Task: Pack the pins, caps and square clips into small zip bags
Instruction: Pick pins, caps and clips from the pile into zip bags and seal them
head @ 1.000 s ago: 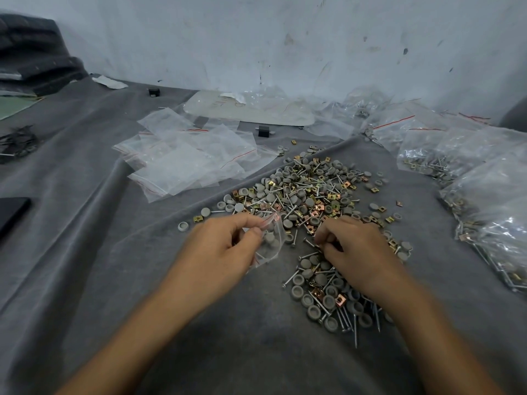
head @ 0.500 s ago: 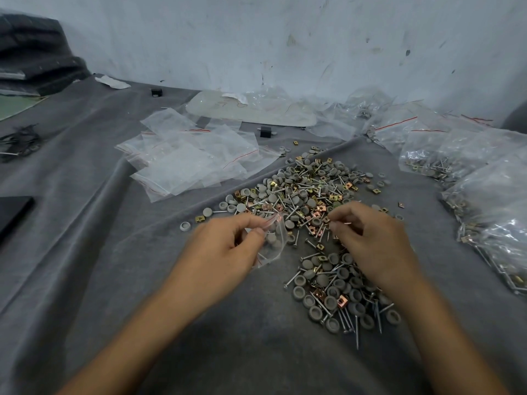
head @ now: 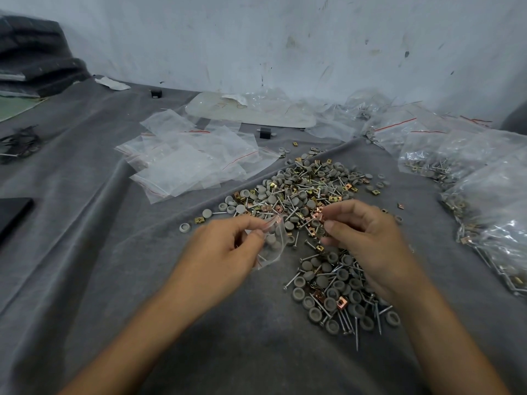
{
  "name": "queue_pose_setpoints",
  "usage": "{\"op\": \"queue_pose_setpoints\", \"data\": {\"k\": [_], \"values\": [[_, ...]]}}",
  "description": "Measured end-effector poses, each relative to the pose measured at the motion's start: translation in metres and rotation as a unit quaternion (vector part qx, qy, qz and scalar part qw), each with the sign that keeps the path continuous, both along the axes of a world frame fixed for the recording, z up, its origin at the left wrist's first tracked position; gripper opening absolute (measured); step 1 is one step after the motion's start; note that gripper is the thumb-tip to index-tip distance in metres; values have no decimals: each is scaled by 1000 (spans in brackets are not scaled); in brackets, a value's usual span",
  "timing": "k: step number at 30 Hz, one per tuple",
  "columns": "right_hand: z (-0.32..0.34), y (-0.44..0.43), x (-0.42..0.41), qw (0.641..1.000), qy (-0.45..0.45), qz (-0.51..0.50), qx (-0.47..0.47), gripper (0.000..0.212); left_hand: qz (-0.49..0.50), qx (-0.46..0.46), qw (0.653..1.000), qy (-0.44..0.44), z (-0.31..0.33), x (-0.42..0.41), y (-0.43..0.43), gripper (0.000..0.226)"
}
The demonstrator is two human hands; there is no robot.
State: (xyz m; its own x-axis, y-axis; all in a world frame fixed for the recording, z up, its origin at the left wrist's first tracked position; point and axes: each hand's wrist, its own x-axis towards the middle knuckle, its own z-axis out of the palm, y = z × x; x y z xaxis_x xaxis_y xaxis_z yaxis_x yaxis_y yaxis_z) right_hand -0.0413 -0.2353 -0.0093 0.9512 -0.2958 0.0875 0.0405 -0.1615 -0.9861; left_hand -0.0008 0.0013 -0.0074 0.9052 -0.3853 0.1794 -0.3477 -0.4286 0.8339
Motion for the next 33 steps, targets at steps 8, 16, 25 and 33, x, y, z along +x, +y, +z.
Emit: {"op": "queue_pose_setpoints", "data": {"k": [8, 16, 25, 33], "values": [[1, 24, -4, 988, -32, 77, 133, 25, -11, 1, 1000, 1, -1, -1, -2, 26], [-1, 41, -6, 980, -17, 106, 170, 29, -9, -1, 1000, -4, -2, 0, -2, 24], [-1, 49, -9, 979, -35, 108, 170, 28, -17, -6, 1000, 0, -1, -2, -4, 22], [2, 52, -11, 977, -52, 97, 180, 24, -15, 2, 1000, -6, -2, -1, -5, 25]]}}
